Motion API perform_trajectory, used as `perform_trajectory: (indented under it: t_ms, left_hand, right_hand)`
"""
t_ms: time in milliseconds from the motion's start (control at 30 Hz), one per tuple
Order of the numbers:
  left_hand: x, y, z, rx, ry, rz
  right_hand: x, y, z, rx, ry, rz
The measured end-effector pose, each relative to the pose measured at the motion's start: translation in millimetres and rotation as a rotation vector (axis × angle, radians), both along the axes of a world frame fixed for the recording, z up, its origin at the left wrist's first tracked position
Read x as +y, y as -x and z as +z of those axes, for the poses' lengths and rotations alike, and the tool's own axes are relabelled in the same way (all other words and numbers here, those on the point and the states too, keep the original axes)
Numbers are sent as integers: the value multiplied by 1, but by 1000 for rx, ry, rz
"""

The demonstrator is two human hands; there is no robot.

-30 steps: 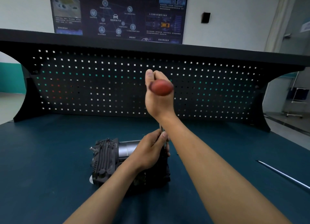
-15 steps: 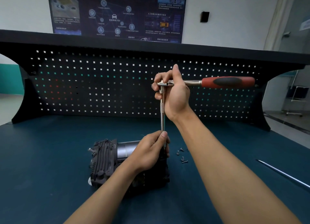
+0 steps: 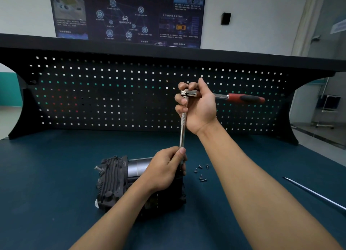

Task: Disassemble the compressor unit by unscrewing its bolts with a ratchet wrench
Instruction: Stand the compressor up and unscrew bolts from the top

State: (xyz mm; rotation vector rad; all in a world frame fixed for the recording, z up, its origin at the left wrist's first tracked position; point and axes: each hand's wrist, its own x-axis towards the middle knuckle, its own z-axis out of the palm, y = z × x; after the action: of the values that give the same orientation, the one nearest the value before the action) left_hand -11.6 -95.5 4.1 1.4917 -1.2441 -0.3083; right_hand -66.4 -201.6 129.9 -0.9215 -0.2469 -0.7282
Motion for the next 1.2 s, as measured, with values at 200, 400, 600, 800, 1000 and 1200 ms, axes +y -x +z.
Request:
perform_trajectory:
  t_ms: [200,400,600,800,1000,1200]
  left_hand:
    - [-1,1,1,-59,0,58]
    - [0,4,3,-137,8,128]
    - [2,6,4,-126,15,137]
    - [4,7,3,-147,8,141]
    - [4,7,3,-141,6,143]
    - [3,6,3,-75,6,157]
  right_hand:
    - [4,-2,-2,40,78,-357]
    - [12,-11,-5,53,339,-867]
    - [14,-13,-8,147,623,-1202]
    - [21,-8,-7,60,863,-1570]
    - [34,-20,-6,103,1045,-1655]
    - [44,-28,-4,282,1254,-1501]
